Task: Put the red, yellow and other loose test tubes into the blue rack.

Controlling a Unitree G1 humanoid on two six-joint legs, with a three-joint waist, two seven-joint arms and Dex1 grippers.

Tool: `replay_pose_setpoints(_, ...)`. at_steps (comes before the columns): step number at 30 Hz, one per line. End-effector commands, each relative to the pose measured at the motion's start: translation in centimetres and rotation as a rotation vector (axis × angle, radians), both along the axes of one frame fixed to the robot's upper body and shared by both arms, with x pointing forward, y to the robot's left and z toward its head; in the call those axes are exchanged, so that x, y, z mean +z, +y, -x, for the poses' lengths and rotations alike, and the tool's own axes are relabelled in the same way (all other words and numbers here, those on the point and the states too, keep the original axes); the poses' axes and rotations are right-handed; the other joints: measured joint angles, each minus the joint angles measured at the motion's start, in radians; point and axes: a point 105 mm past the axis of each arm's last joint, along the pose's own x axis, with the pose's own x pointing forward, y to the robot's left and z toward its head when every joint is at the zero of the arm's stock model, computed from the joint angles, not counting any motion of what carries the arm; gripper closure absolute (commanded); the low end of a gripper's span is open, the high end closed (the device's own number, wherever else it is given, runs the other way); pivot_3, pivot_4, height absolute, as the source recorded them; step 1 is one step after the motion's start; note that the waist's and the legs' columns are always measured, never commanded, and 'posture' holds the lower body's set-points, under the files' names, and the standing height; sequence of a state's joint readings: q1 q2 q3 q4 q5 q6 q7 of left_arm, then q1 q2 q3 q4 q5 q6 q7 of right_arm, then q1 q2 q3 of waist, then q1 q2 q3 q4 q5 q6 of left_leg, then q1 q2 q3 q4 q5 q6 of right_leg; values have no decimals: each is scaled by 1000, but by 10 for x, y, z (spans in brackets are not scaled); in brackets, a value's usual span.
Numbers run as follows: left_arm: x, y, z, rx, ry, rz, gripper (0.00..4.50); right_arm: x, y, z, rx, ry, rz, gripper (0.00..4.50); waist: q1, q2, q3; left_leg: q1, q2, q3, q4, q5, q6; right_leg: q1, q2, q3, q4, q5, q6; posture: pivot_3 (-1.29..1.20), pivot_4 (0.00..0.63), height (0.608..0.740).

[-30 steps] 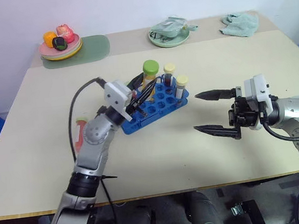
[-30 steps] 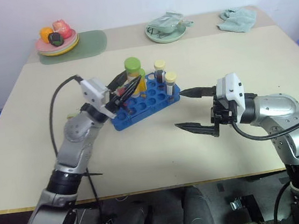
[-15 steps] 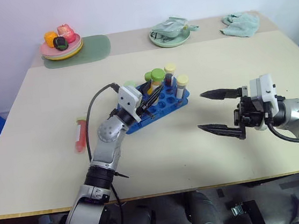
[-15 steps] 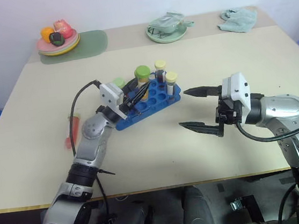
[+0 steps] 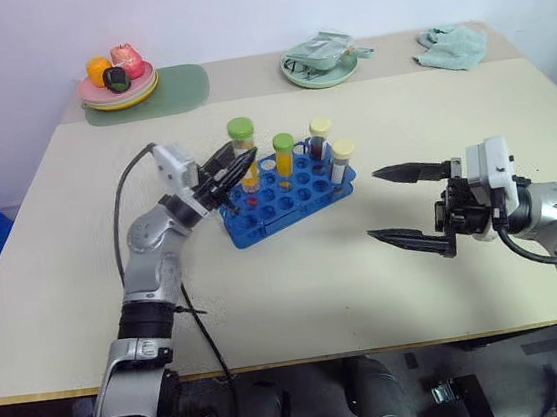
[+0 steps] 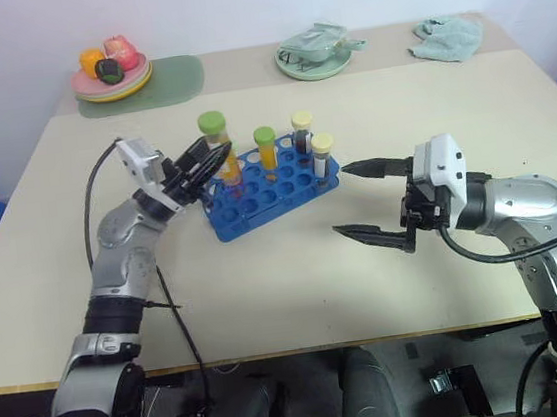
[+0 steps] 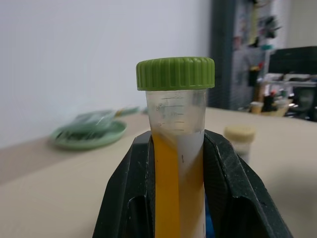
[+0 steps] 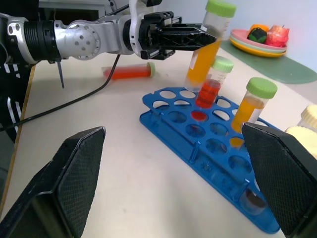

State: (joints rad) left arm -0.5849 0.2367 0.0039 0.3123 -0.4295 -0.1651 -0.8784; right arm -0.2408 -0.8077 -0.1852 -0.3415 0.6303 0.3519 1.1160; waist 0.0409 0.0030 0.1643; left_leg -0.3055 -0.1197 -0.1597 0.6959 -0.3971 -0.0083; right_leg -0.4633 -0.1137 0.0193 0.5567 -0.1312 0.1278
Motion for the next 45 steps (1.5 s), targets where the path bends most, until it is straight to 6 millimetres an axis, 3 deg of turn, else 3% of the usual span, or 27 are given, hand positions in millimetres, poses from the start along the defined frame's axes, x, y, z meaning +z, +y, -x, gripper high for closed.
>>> replay_pose_setpoints(1,5,-20,8,-26,-102,-57,3782,9,0,0,5,-50,-7,0,-1,0,0,0,0,0,0,0,0,0,0,0,0,0,0,0,150,740)
replay_pose_setpoints(6,-5,-34,10,-15,-156,-117,3782,9,-1,-1,-3,-51,-11,0,-2,0,0,0,1,1,0,0,0,0,0,0,0,0,0,0,150,740)
replay_pose_setpoints(14,-10,-36,-7,142,-243,-200,3782,10,-3,-1,-13,-51,-9,0,1,0,0,0,0,1,0,0,0,0,0,0,0,0,0,0,150,740)
replay_pose_setpoints(23,-9,-67,5,36,-240,-138,3782,10,0,-2,-14,-59,-12,0,0,0,0,0,0,1,1,0,0,0,0,0,0,1,1,0,150,740)
replay_pose_setpoints(37,-16,-65,1,74,-196,-133,3782,14,-5,-4,-40,-72,-4,0,0,0,0,0,0,1,1,0,0,0,0,0,0,1,1,0,150,740)
replay_pose_setpoints(45,-33,-68,5,60,-110,-123,3782,15,-6,-4,-45,-74,2,0,-1,0,0,0,0,1,1,0,0,0,0,0,0,1,1,0,150,740)
